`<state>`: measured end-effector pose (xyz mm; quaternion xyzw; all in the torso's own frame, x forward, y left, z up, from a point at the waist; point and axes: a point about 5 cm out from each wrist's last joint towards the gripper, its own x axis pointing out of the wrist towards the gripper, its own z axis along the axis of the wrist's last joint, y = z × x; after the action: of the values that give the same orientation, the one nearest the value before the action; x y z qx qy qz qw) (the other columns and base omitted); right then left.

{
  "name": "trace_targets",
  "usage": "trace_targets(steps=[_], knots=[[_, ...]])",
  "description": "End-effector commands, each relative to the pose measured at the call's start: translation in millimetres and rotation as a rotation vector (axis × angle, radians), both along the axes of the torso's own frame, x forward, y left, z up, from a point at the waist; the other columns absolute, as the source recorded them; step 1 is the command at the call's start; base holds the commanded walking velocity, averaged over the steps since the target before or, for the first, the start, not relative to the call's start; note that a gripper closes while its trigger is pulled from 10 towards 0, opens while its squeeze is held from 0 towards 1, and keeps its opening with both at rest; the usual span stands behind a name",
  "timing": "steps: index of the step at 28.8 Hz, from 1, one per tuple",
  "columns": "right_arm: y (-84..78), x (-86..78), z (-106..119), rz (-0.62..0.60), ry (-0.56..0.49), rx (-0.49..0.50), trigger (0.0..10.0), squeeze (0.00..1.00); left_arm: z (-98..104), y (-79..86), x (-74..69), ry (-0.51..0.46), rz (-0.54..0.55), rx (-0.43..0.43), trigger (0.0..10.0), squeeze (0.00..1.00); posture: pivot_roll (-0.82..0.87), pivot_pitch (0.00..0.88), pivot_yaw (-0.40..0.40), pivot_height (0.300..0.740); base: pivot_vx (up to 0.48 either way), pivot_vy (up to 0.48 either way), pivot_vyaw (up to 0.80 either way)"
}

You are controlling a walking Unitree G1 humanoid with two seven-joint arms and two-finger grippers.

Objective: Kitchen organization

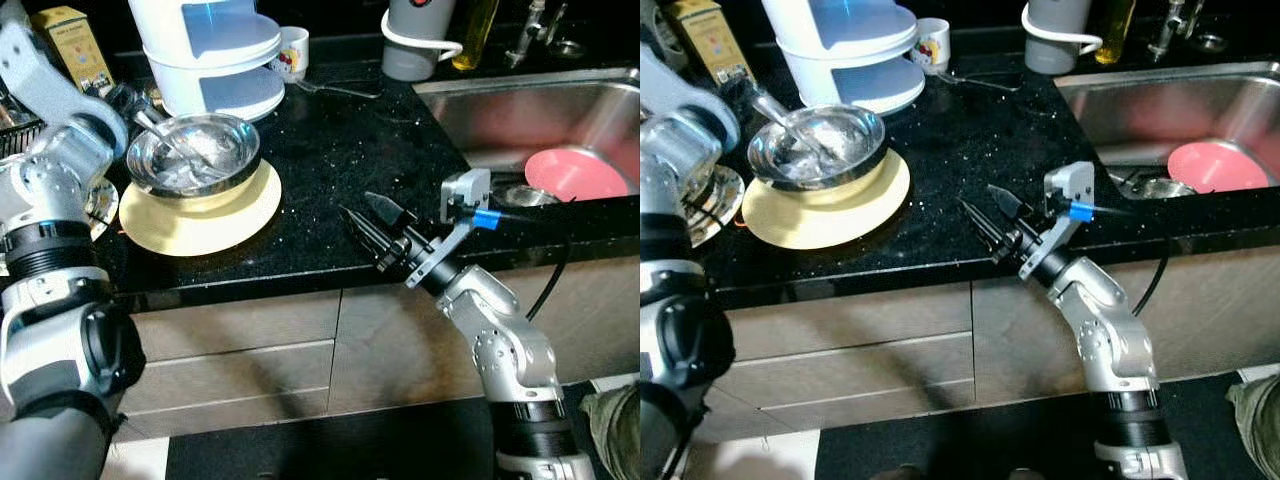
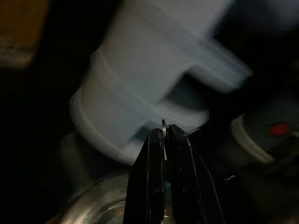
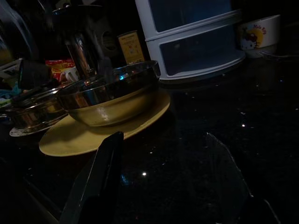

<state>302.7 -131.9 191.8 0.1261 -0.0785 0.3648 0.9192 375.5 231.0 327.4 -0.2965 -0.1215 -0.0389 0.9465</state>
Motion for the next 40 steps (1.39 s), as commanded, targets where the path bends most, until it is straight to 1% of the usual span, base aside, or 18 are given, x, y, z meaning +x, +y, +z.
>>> trace_targets(steps=[1, 2, 4, 8, 13, 15, 16, 17, 19, 20, 22, 23, 24, 28, 31, 34, 38, 40], knots=[[2.8, 1.6, 0.0, -0.002, -0.001, 0.004, 10.0, 0.0, 18.1, -11.6, -11.1, -0.156, -0.06, 0.007, 0.0, 0.0, -0.06, 0.05, 0.042, 0.74, 0.0, 0.0, 0.0], [2.8, 1.6, 0.0, -0.002, -0.001, 0.004, 10.0, 0.0, 18.1, -11.6, -11.1, -0.156, -0.06, 0.007, 0.0, 0.0, -0.06, 0.05, 0.042, 0.74, 0.0, 0.0, 0.0], [2.8, 1.9, 0.2, -0.008, -0.002, 0.012, 10.0, 0.0, 26.7, -21.2, -19.9, -0.24, -0.11, -0.012, 0.0, 0.0, -0.06, 0.049, 0.043, 0.74, 0.0, 0.0, 0.0], [1.9, 3.1, 2.4, -0.022, -0.001, 0.042, 10.0, 0.0, 32.0, -33.3, -32.1, -0.313, -0.163, -0.029, 0.0, 0.0, -0.06, 0.049, 0.042, 0.74, 0.0, 0.0, 0.0], [-1.2, 5.2, 6.2, -0.039, 0.0, 0.083, 10.0, 0.0, 34.2, -39.4, -38.8, -0.356, -0.188, -0.03, 0.0, 0.0, -0.05, 0.048, 0.04, 0.74, 0.0, 0.0, 0.0], [-4.1, 7.2, 10.4, -0.05, -0.001, 0.13, 10.0, 0.0, 33.5, -40.2, -42.2, -0.367, -0.178, -0.018, 0.0, 0.0, -0.05, 0.048, 0.039, 0.74, 0.0, 0.0, 0.0], [-5.4, 7.8, 13.3, -0.049, -0.004, 0.163, 10.0, 0.0, 32.7, -39.7, -43.5, -0.368, -0.163, -0.019, 0.2, 0.0, -0.05, 0.048, 0.039, 0.74, 0.0, 0.0, 0.0], [-5.9, 7.4, 16.2, -0.039, -0.008, 0.198, 10.0, 0.0, 31.9, -39.1, -44.7, -0.369, -0.152, -0.019, 2.0, 0.0, -0.05, 0.047, 0.041, 0.74, 0.0, 0.0, 0.0], [-5.9, 6.2, 18.8, -0.02, -0.012, 0.235, 10.0, 0.0, 31.1, -38.6, -45.7, -0.371, -0.144, -0.021, 2.2, 0.0, -0.05, 0.045, 0.042, 0.74, 0.0, 0.0, 0.0], [-5.9, 6.2, 18.8, -0.02, -0.012, 0.235, 10.0, 0.0, 31.1, -38.6, -45.7, -0.371, -0.144, -0.021, 2.2, 0.0, -0.05, 0.045, 0.042, 0.74, 0.0, 0.0, 0.0], [-5.5, 3.6, 19.9, 0.004, -0.012, 0.262, 10.0, 0.0, 29.9, -38.9, -47.5, -0.369, -0.142, -0.013, 3.8, 0.0, -0.05, 0.045, 0.042, 0.74, 0.0, 0.0, 0.0], [-5.5, 3.6, 19.9, 0.004, -0.012, 0.262, 10.0, 0.0, 29.9, -38.9, -47.5, -0.369, -0.142, -0.013, 3.8, 0.0, -0.05, 0.045, 0.042, 0.74, 0.0, 0.0, 0.0], [-5.7, 2.9, 20.1, 0.01, -0.009, 0.273, 10.0, 0.0, 29.4, -39.2, -48.4, -0.37, -0.143, -0.013, 10.0, 0.0, -0.05, 0.047, 0.044, 0.74, 0.0, 0.0, 0.0], [-9.4, 3.1, 18.5, 0.006, 0.01, 0.283, 10.0, 0.0, 28.6, -42.2, -50.5, -0.384, -0.162, -0.023, 10.0, 0.0, -0.05, 0.045, 0.044, 0.74, 0.0, 0.0, -0.39], [-12.1, 4.1, 18.1, 0.001, 0.02, 0.285, 10.0, 0.0, 26.7, -52.4, -54.8, -0.414, -0.223, -0.033, 10.0, 0.0, -0.05, 0.046, 0.046, 0.74, 0.0, 0.0, -0.79], [-13.0, 3.9, 17.5, 0.0, 0.025, 0.283, 10.0, 0.0, 26.2, -56.7, -56.5, -0.429, -0.24, -0.04, 10.0, 0.0, -0.05, 0.046, 0.045, 0.74, 0.0, 0.0, -0.79], [-13.8, 3.8, 16.7, -0.002, 0.03, 0.278, 10.0, 0.0, 22.7, -59.0, -53.9, -0.416, -0.226, -0.035, 10.0, 0.0, -0.05, 0.046, 0.046, 0.74, 0.0, 0.0, -0.79], [-14.2, 3.9, 16.7, -0.003, 0.032, 0.275, 10.0, 0.0, 18.4, -56.8, -50.5, -0.4, -0.207, -0.025, 10.0, 0.0, -0.05, 0.046, 0.045, 0.74, 0.0, 0.0, -0.79]])
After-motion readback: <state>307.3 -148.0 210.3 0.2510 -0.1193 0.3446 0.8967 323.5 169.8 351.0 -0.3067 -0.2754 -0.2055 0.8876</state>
